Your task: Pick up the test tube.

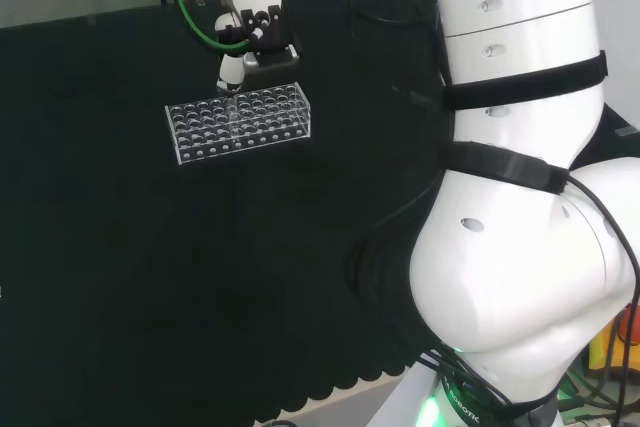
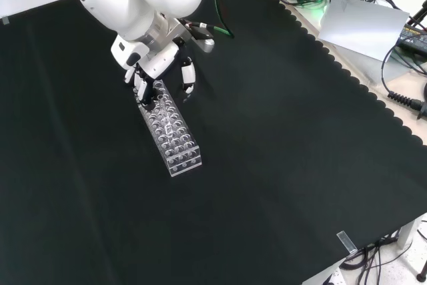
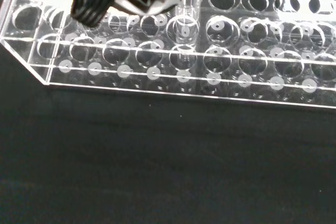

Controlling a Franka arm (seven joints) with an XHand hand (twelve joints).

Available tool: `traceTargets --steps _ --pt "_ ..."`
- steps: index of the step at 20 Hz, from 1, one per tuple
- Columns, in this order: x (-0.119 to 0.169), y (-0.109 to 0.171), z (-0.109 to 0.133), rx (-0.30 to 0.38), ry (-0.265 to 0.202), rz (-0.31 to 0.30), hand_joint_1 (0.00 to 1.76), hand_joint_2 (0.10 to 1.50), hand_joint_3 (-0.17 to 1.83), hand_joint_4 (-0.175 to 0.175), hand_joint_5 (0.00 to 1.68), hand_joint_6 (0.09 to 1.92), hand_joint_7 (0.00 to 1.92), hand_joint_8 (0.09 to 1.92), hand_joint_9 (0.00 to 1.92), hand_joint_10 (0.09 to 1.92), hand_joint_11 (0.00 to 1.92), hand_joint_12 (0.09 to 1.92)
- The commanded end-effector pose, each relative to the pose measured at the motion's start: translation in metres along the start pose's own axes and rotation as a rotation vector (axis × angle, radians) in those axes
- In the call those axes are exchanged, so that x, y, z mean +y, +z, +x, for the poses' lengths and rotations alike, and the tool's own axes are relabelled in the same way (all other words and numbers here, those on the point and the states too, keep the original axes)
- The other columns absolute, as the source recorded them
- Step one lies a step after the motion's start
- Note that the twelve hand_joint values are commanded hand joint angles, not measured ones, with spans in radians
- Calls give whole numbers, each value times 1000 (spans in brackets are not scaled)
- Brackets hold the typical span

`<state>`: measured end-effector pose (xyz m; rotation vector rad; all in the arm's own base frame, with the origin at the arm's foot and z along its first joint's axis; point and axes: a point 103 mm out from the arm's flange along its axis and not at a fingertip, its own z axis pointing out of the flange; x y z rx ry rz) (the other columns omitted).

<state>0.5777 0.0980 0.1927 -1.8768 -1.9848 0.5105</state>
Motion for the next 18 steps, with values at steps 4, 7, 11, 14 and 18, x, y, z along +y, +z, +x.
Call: traceTargets --steps 4,7,11,14,18 --pt "9 4 6 -7 13 10 1054 601 770 -123 609 760 1007 846 813 752 376 1457" --pt "16 8 10 -10 27 8 1070 595 778 -125 650 764 1094 801 895 709 411 1437" --pt "22 11 12 27 44 10 1097 595 782 -141 747 751 1256 724 1070 645 493 1398" --pt "24 12 14 53 49 4 1107 599 784 -149 793 745 1323 702 1158 628 556 1376" --pt "27 9 17 77 69 -42 1139 698 647 -145 946 782 1403 665 1314 633 707 1313"
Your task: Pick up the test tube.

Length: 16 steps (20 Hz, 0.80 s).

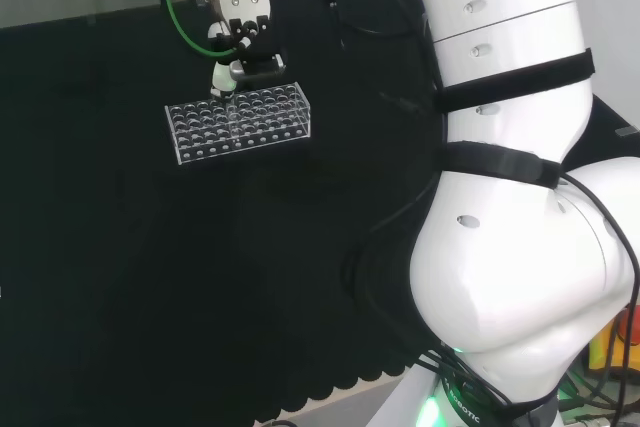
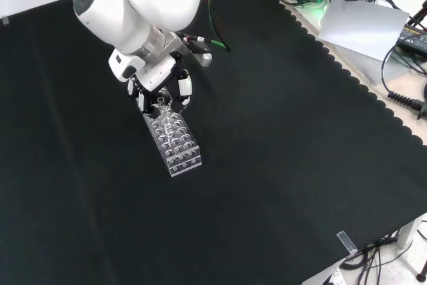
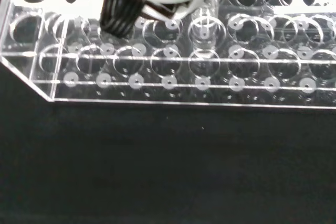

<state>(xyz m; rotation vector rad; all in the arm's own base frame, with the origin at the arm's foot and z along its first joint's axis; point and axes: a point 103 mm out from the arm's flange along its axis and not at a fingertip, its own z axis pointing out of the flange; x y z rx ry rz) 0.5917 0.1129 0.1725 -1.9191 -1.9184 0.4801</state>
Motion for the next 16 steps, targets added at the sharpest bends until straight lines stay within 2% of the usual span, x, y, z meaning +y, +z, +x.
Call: traceTargets --steps 1,2,3,7,11,16 --pt "4 -2 4 44 30 -54 1151 793 493 -141 1015 808 1439 641 1362 647 764 1295" --pt "5 -3 5 56 37 -64 1205 832 401 -153 1086 766 1377 645 1402 657 838 1260" --pt "5 -4 5 68 45 -71 1248 826 394 -163 1136 729 1322 660 1433 665 907 1223" --pt "5 -6 3 136 72 -105 1305 692 619 -175 1208 723 1273 723 1497 693 1078 1094" --pt "4 -9 0 174 82 -112 1312 641 711 -175 1218 744 1275 755 1515 712 1110 1029" --pt "0 -16 -6 196 92 -109 1313 628 734 -175 1221 749 1277 761 1521 719 1116 1012"
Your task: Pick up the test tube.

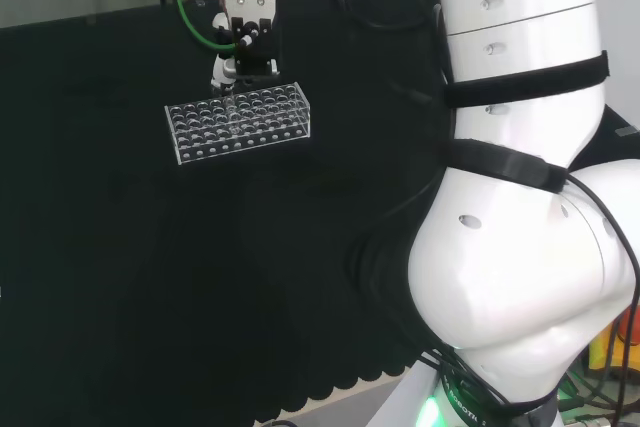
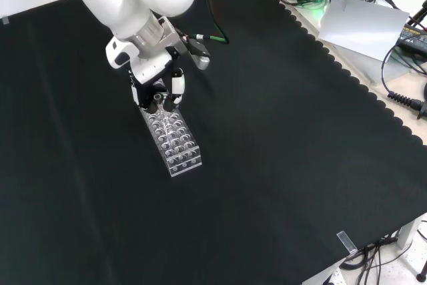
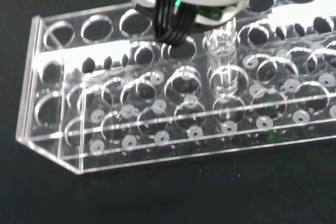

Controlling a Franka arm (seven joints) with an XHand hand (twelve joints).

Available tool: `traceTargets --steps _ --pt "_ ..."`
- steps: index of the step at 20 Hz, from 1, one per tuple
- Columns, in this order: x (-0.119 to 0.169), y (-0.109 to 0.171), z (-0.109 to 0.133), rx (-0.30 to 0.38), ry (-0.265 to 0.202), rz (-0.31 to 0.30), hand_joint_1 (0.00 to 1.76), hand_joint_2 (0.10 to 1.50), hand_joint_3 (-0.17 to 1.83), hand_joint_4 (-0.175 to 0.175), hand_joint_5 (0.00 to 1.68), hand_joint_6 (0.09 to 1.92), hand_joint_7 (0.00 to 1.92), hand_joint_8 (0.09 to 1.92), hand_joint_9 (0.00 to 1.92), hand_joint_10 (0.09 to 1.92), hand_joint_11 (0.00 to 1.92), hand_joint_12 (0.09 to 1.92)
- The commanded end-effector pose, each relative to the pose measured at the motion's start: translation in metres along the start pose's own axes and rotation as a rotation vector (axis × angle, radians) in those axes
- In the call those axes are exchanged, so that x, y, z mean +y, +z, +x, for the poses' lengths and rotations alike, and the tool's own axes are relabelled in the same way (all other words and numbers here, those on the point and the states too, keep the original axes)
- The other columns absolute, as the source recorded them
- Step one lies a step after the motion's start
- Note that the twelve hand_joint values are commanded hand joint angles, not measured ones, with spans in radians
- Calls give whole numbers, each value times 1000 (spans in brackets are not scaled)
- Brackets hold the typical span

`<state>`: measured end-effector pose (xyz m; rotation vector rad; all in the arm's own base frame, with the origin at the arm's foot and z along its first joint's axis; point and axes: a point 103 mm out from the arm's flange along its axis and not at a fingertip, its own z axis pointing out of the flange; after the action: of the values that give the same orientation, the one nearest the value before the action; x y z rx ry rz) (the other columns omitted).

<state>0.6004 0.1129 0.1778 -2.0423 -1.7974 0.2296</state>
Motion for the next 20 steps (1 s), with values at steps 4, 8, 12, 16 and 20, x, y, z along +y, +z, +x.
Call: traceTargets --steps 4,8,12,16,20 --pt "-9 -17 -9 47 19 -8 1314 625 739 -175 1222 749 1278 762 1521 720 1115 1010" --pt "-15 -32 -11 77 20 -22 1314 622 744 -175 1224 749 1279 762 1522 721 1116 1009" --pt "-24 -54 -12 104 14 -44 1314 619 748 -175 1225 749 1280 762 1523 722 1116 1008" --pt "-33 -77 -13 114 1 -69 1314 617 752 -175 1226 750 1281 762 1523 723 1116 1007" --pt "-44 -102 -14 122 -12 -102 1314 615 755 -175 1226 750 1282 763 1523 724 1116 1007"
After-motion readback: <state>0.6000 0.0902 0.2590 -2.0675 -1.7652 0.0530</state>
